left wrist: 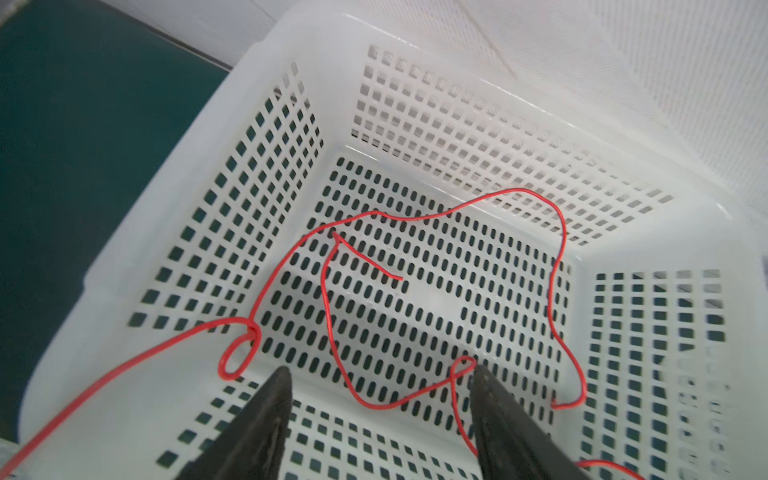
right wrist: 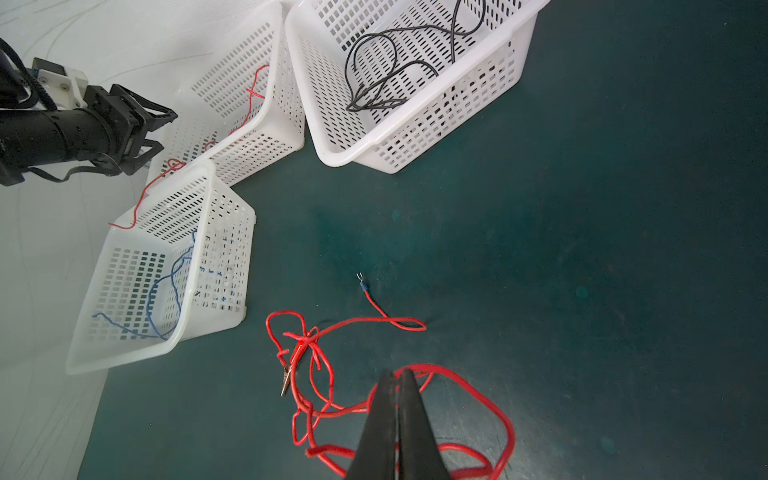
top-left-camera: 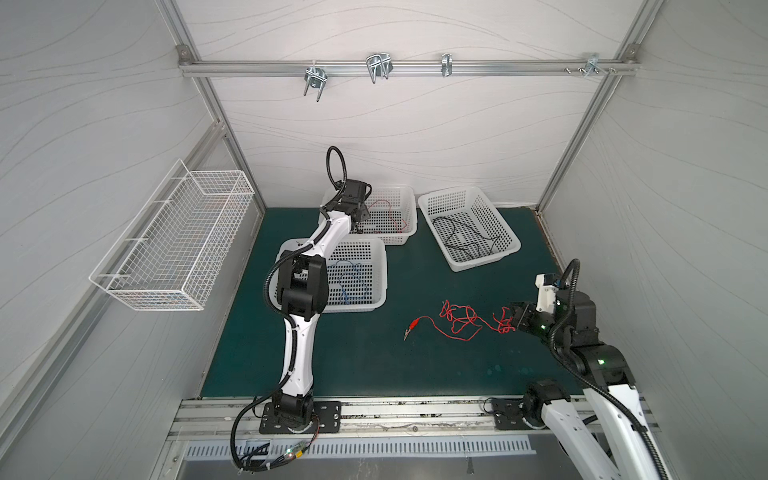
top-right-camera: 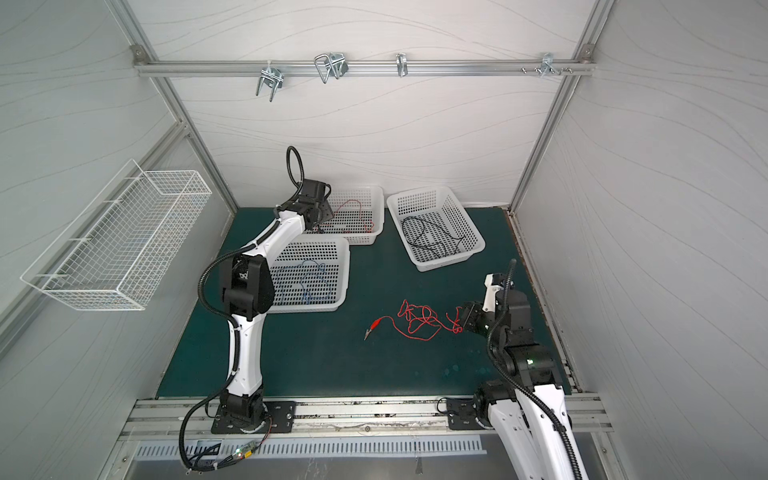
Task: Untangle the cables
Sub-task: 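Open the left gripper to drop the red wire into the basket, then move the left gripper down to the remaining red wire tangle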
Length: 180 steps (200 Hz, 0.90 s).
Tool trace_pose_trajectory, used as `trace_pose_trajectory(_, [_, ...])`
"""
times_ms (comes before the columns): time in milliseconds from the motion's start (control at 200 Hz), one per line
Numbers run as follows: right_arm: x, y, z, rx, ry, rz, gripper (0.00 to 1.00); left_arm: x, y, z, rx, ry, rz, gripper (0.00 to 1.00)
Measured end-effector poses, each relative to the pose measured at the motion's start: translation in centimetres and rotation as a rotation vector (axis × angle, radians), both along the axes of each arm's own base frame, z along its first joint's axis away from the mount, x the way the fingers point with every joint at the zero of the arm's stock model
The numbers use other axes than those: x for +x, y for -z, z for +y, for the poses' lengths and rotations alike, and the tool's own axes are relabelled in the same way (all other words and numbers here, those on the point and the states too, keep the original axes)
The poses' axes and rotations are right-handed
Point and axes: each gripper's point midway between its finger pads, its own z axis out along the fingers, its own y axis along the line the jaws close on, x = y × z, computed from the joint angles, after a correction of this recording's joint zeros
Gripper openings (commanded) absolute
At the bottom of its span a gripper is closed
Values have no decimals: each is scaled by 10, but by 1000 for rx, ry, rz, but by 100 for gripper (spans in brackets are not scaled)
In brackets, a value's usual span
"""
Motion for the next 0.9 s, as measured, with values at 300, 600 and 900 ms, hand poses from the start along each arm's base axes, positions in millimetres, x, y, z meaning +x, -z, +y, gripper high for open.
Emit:
trace_pose_trajectory(300, [11,3,2,20,19,24,0,-46,-24,-46,-64,246,-28,78])
trace_pose_trajectory(600, [36,-11,6,43,34,11,0,-138,-46,-123,-30,562,-102,75])
trace_pose_trajectory(900, [48,-29,7,55,37,-37,0,-222,-41,-166,-65,779,-122,72])
